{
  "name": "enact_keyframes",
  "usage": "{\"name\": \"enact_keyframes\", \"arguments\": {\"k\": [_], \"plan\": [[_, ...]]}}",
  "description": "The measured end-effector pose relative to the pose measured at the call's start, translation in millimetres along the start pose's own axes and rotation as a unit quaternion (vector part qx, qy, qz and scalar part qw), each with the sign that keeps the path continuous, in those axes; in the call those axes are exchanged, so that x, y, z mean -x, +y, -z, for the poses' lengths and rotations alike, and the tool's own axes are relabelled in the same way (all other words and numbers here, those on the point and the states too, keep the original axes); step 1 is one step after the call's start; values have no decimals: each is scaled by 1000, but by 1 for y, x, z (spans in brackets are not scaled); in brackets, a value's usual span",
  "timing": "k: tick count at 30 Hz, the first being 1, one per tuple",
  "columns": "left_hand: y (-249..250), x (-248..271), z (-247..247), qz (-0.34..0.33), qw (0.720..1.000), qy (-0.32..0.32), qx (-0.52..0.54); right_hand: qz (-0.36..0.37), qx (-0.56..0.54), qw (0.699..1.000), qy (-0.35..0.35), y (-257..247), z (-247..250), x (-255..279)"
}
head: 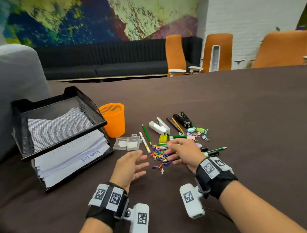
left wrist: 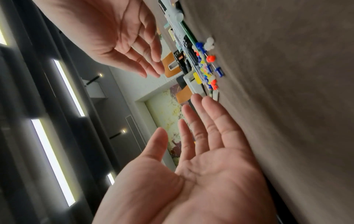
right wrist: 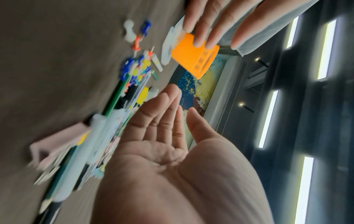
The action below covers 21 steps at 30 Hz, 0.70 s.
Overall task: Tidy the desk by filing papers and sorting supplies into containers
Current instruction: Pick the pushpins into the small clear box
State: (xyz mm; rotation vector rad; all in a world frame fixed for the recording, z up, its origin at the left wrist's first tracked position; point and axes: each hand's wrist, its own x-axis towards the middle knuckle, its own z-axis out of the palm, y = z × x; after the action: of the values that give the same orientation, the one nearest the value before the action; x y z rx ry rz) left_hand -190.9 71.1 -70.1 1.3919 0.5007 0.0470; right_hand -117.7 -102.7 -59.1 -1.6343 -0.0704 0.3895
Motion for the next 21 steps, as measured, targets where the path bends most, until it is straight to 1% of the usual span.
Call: {"name": "enact_keyframes", "arguments": {"k": [2, 4, 7, 9, 10, 11, 13, 14, 16, 18, 19, 21], "plan": [[4, -9, -14, -17, 999, -11, -41, -8, 0, 1000, 22, 3, 18, 1], [12, -24, -25, -46, 996, -3, -73, -11, 9, 999, 35, 5, 33, -2], [20, -56, -33, -86, 983, 42, -159, -3, 13, 999, 50, 6, 45, -8], [23, -74, -39, -101, 965, 75, -230, 1, 17, 998, 54, 5, 49, -11], [25, -80, -41, -93, 952, 87, -277, 1, 20, 998, 55, 6, 50, -13], [25, -87, -42, -81, 933, 100, -336, 0, 22, 998, 55, 6, 51, -14], [25, -95, -43, -32, 889, 116, -441, -3, 24, 998, 58, 9, 50, -16], [26, -98, -41, 2, 877, 121, -465, -4, 26, 998, 59, 11, 50, -16], [24, -99, -35, 20, 856, 125, -501, -3, 47, 997, 61, 15, 48, -15], [22, -100, -28, 21, 826, 115, -551, 6, 72, 996, 56, 18, 44, -13], [21, -101, -25, 11, 813, 117, -570, 8, 79, 996, 51, 20, 43, -13], [22, -101, -21, 5, 822, 132, -554, 10, 88, 995, 41, 22, 38, -12]]}}
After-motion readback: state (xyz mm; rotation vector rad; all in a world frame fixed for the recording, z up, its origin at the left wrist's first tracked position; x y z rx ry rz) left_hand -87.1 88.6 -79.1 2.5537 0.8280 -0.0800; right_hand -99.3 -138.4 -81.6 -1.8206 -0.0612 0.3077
